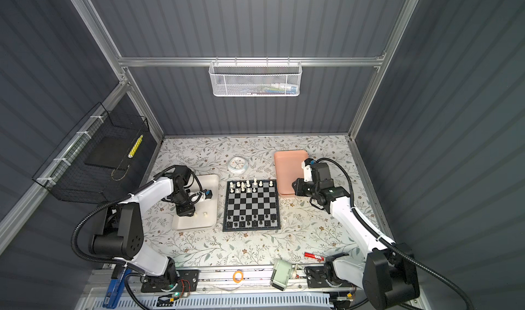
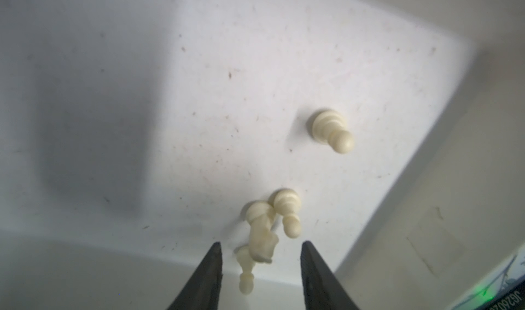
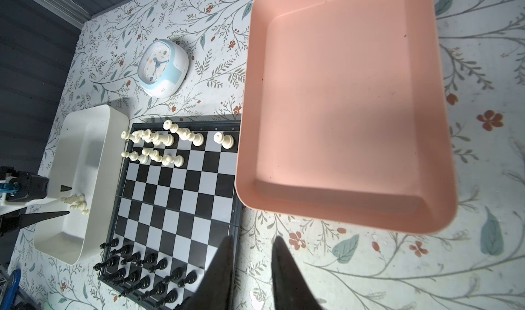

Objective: Set up the chess pieces on the board
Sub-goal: 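Lower the open left gripper onto a white pawn in the white tray and close it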

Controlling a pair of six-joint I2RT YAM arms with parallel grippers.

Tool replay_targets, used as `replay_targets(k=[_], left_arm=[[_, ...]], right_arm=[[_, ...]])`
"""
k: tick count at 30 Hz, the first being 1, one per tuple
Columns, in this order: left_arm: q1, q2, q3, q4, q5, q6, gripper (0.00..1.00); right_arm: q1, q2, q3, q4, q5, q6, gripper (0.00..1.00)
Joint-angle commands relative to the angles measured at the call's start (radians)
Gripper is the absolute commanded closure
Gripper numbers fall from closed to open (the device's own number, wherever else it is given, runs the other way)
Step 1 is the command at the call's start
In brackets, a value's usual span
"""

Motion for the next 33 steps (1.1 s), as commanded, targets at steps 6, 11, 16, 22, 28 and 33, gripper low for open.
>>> replay_targets(k=[6,11,16,22,28,33], left_arm=[[0.001,-0.005,-0.01,-0.022,0.01,0.161,0.57],[0.002,-0.005,-0.013,-0.017,0.011,0.168,0.61],[0.002,-0.006,-0.018,-0.023,0.013,0.169,0.64],[0.002,-0.01,-0.018,-0.029,0.014,0.169,0.66],[0.002,-0.01,-0.017,-0.035,0.016,0.166,0.7],[0.002,-0.012,-0.022,-0.039,0.017,0.164,0.71]], right_arm=[[0.009,0.003,0.015,-0.013,0.014,0.004,0.73],[0.011,0.003,0.016,-0.014,0.017,0.006,0.73],[0.012,0.01,0.015,-0.012,0.015,0.007,0.73],[0.016,0.017,0.019,-0.007,0.016,0.009,0.73],[0.018,0.022,0.017,-0.005,0.016,0.009,0.73],[0.02,0.023,0.012,-0.003,0.017,0.01,0.73]])
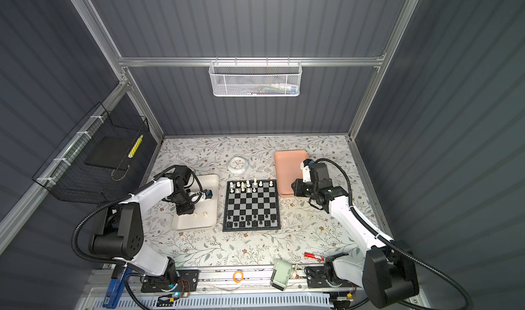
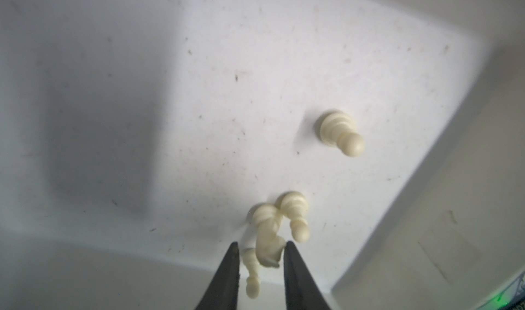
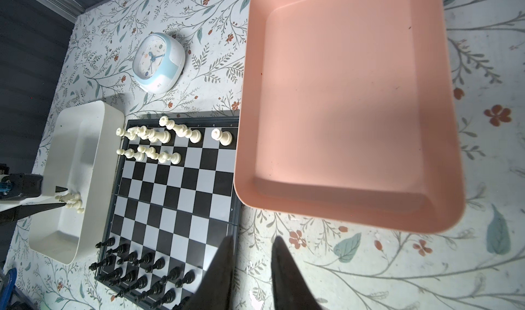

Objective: Set up the chess pieces on the board
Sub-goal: 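Lower the open left gripper onto a white pawn in the white tray and close it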

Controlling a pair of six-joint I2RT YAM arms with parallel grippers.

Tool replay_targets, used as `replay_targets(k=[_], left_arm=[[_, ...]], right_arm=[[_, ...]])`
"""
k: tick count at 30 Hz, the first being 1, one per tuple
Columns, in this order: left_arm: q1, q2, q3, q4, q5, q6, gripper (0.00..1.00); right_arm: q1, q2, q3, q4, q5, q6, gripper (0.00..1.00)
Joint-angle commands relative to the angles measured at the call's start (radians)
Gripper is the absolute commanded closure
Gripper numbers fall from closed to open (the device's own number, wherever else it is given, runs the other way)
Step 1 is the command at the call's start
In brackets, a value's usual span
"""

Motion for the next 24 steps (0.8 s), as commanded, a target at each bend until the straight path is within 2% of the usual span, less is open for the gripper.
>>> replay_targets(k=[1,11,24], left_arm=[[0.002,-0.013,-0.021,-0.065,0.024,0.151,0.72],[0.002,-0.016,-0.029,-0.061,0.031,0.142,0.7],[0.002,-0.011,-0.034,-0.039,0.015,0.139,0.77]], right_arm=[[0.006,0.007,0.014,-0.003,0.006,0.006,0.73],[0.006,0.012,0.015,0.0,0.004,0.007,0.73],[0.008,0.017,0.017,-0.001,0.004,0.001,0.73]])
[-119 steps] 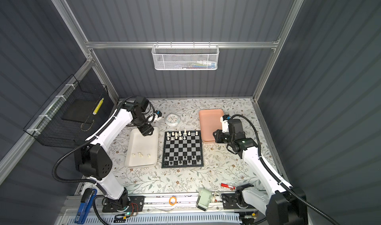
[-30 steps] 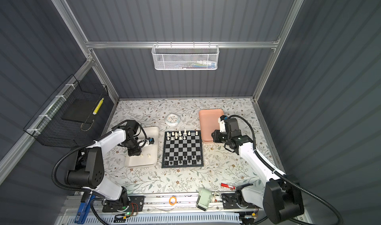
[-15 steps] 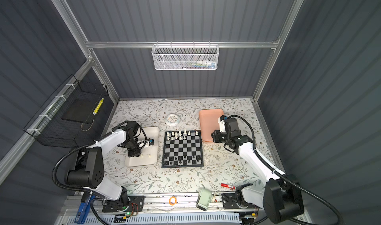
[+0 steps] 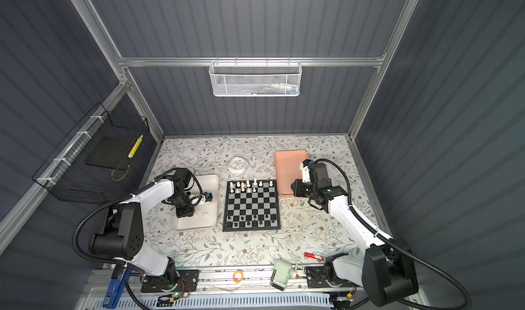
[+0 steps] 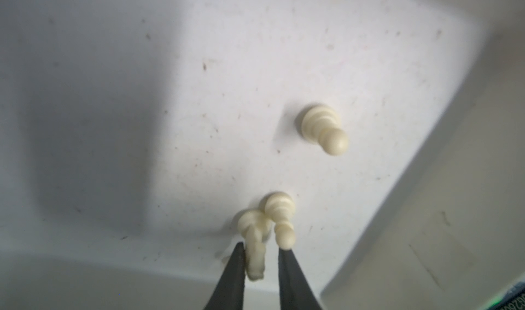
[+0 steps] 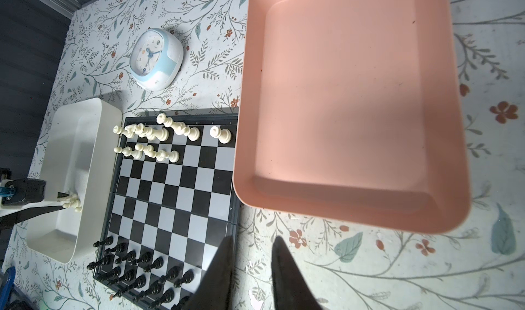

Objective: Set up the chess pieces on the board
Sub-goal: 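Lower the open left gripper onto a white pawn in the white tray and close it, then lift the grasped white pawn out of the white tray with the left gripper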

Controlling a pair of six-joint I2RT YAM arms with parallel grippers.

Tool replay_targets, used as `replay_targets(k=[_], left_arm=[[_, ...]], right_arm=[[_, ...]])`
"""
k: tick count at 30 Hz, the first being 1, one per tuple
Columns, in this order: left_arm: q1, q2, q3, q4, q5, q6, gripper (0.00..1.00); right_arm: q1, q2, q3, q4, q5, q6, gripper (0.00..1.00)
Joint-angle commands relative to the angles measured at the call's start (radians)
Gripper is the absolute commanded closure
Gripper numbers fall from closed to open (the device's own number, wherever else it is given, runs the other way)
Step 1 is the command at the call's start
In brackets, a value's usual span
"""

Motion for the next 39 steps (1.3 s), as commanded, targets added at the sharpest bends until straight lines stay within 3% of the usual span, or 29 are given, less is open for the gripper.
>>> replay_targets(k=[1,20,29,39], left_arm=[[0.002,-0.011,0.001,-0.041,0.014,0.139,0.77],[0.002,-0.016,-0.001,-0.035,-0.006,0.125,0.9],[0.002,-0.026,0.01,-0.036,-0.044,0.117,0.91],[0.002,-0.018,0.124,-0.101,-0.035,0.065,0.91]], right_arm=[[0.005,0.007,0.017,-0.001,0.003,0.0,0.73],[0.007,0.017,0.015,0.011,-0.002,0.001,0.73],[0.008,0.022,0.012,0.018,-0.006,-0.001,0.73],[0.01,0.031,0.008,0.03,-0.008,-0.004,0.73]])
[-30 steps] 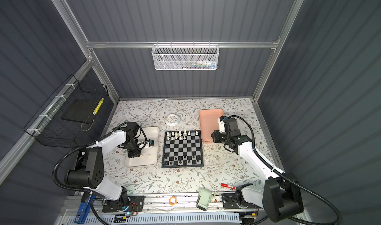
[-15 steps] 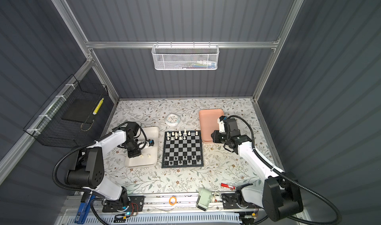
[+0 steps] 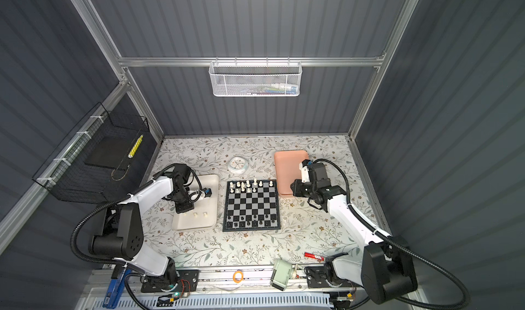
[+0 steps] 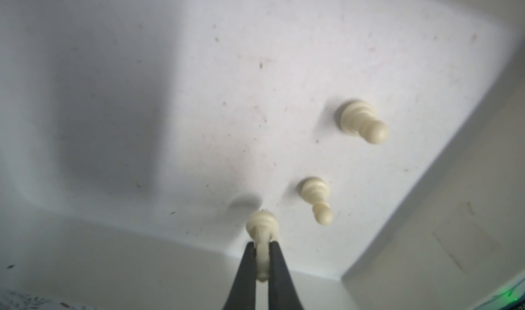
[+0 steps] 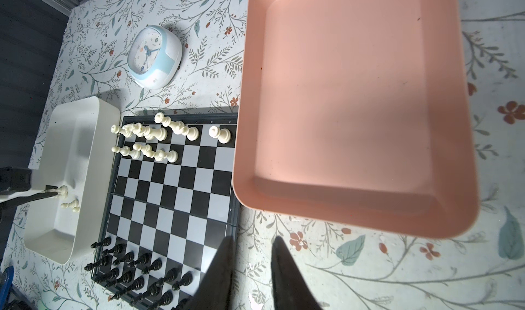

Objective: Set up the chess pieces on the board
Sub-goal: 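Lift the grasped white pawn out of the white tray with the left gripper, then carry the white pawn with the left gripper toward the board's far corner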

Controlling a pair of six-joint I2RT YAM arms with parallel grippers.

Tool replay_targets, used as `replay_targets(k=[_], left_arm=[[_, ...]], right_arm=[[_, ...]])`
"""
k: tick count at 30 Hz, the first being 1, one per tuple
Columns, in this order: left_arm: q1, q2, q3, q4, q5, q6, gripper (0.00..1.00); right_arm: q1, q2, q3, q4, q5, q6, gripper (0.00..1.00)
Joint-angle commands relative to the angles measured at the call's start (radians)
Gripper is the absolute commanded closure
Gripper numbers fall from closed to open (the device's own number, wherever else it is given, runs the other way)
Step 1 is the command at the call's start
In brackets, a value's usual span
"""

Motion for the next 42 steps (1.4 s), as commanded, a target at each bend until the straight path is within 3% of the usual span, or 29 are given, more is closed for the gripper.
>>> replay_targets(k=[1,13,21,33,42], left_arm=[[0.002,-0.013,0.054,-0.095,0.006,0.072,0.91],[-0.038,0.024,0.218,-0.154,0.029,0.006,0.91],[-0.209,0.074,0.349,-0.154,0.02,-0.078,0.91],[-0.481,0.318,0.705,-0.154,0.019,-0.179,0.91],[-0.582,0.562,0.993,-0.203,0.035,-0.217,0.91]], right_arm=[[0.006,0.01,0.008,0.017,-0.007,-0.005,0.73],[0.006,0.024,-0.004,0.043,-0.012,-0.01,0.73],[0.006,0.018,-0.015,0.054,-0.015,-0.011,0.73],[0.006,-0.037,-0.079,0.084,-0.02,0.012,0.73],[0.005,-0.111,-0.11,0.04,0.012,0.009,0.73]])
